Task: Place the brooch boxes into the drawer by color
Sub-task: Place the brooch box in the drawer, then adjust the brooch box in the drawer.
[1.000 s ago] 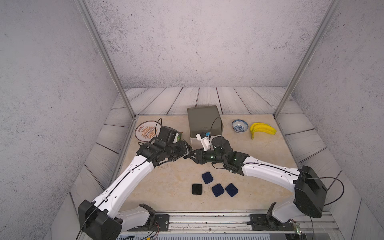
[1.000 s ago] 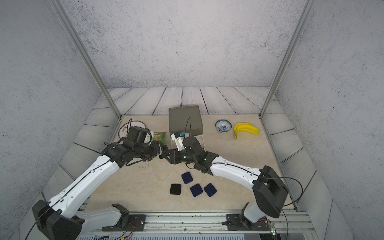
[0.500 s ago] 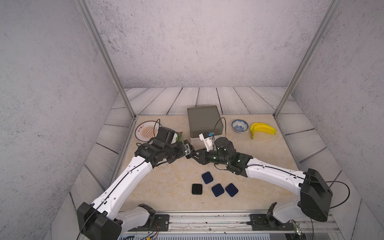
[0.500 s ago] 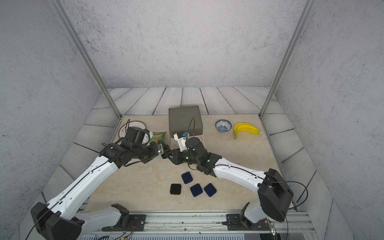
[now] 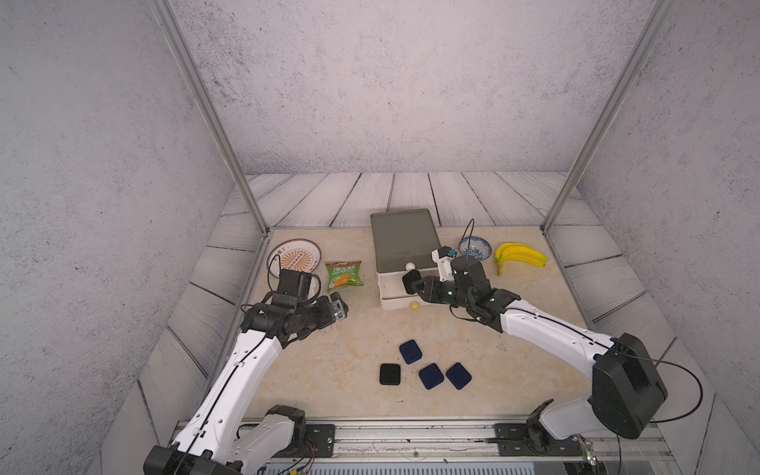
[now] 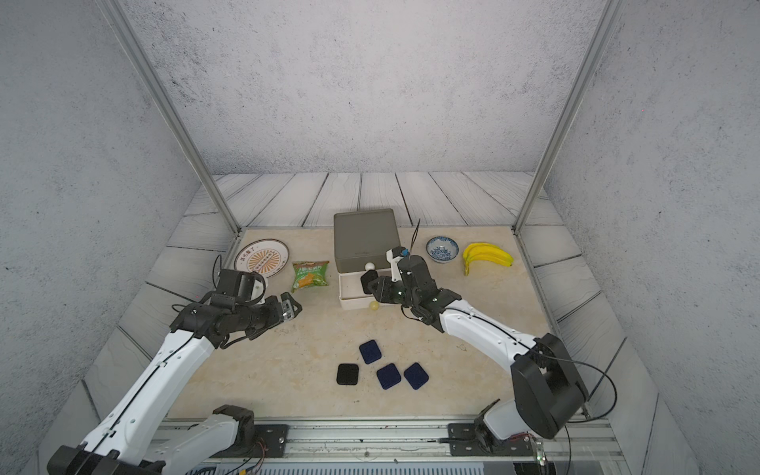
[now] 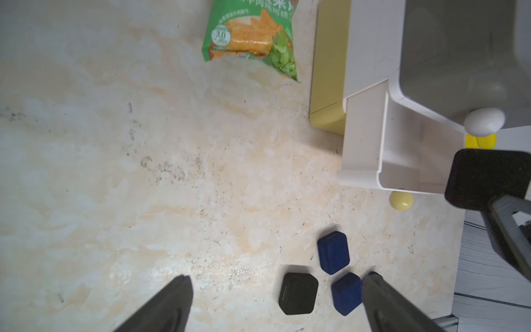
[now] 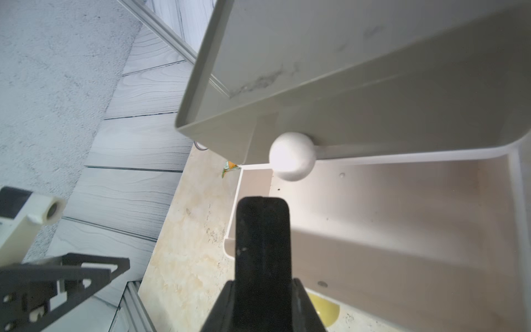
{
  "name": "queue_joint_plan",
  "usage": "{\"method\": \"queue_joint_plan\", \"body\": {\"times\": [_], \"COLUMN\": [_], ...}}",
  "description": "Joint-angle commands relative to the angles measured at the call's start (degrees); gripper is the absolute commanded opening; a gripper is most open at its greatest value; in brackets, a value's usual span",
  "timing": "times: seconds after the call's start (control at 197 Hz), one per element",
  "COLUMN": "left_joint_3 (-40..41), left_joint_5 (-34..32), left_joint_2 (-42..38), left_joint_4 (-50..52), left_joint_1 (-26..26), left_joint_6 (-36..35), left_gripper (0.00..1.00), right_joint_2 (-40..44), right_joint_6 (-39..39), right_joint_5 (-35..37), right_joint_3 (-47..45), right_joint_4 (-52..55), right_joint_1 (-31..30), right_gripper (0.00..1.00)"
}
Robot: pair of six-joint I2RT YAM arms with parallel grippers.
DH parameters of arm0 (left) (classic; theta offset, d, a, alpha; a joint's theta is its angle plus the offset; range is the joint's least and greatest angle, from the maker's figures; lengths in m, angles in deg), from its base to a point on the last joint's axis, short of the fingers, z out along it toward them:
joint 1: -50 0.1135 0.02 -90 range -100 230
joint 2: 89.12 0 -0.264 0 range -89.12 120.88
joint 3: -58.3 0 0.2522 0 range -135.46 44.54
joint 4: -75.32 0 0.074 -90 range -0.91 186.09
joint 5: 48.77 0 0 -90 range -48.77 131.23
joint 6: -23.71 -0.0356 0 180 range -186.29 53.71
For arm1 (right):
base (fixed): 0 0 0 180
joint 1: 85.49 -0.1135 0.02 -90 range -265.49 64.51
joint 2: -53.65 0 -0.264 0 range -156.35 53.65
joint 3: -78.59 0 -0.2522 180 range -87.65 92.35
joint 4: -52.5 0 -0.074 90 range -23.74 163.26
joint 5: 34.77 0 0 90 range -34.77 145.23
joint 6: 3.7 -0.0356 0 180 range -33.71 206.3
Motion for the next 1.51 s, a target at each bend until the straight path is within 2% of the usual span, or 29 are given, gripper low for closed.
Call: {"method": "queue_joint_plan", "body": {"times": [0.0, 0.117, 0.274, 0.659, 0.775, 0.877, 0.927, 1.029, 1.12, 1.318, 1.378, 1.465, 1.505], "left_joint_3": [1.61, 2.65, 4.0, 5.74, 6.85, 7.84, 8.29, 8.75, 8.58, 8.33, 8.58, 8.59, 8.54], "left_joint_5": [0.03, 0.77, 0.74, -1.82, -0.53, 0.67, 1.05, 1.77, 1.89, 2.15, 2.15, 2.56, 2.76], "left_joint_2": [-1.0, -1.2, -1.46, -1.43, -2.24, -2.83, -3.19, -3.72, -3.99, -4.28, -4.41, -4.3, -4.32], "left_joint_4": [-1.01, -1.42, -1.2, -0.4, -1.03, -1.34, -1.53, -1.74, -1.63, -1.62, -1.75, -1.72, -1.7], "left_joint_1": [0.09, 0.09, 0.09, 0.09, 0.09, 0.09, 0.09, 0.09, 0.09, 0.09, 0.09, 0.09, 0.08], "left_joint_6": [-0.91, -1.09, -0.95, -0.55, -0.22, -0.1, 0.02, -0.21, -0.56, -1.46, -1.52, -1.51, -1.5], "left_gripper": [0.98, 0.98, 0.98, 0.98, 0.98, 0.98, 0.98, 0.98, 0.98, 0.98, 0.98, 0.98, 0.98], "right_joint_2": [-3.27, -7.28, -10.18, -12.69, -14.23, -14.44, -14.48, -14.61, -14.38, -11.69, -11.28, -11.68, -12.08], "right_joint_6": [1.84, 0.18, -1.87, -4.52, -4.57, -4.79, -4.79, -4.66, -4.36, -0.18, 2.28, 5.51, 6.1], "right_joint_5": [-3.6, -6.03, -5.89, -4.27, -4.08, -3.0, -2.58, -2.15, -1.84, 1.56, 2.89, 4.03, 4.28], "right_joint_3": [4.95, 6.52, 7.48, 7.55, 8.73, 8.67, 8.75, 9.23, 9.55, 11.15, 13.15, 15.91, 16.55], "right_joint_4": [1.3, -1.19, -4.06, -5.42, -4.23, -3.84, -3.6, -2.97, -2.28, 3.15, 5.8, 9.18, 9.81], "right_joint_1": [-0.02, 0.01, -0.13, -1.12, -1.48, -1.8, -1.85, -1.93, -1.99, -3.35, -4.87, -6.91, -7.4], "right_gripper": [0.17, 0.16, 0.16, 0.21, 0.27, 0.43, 0.48, 0.55, 0.58, 0.56, 0.49, 0.29, 0.23]}}
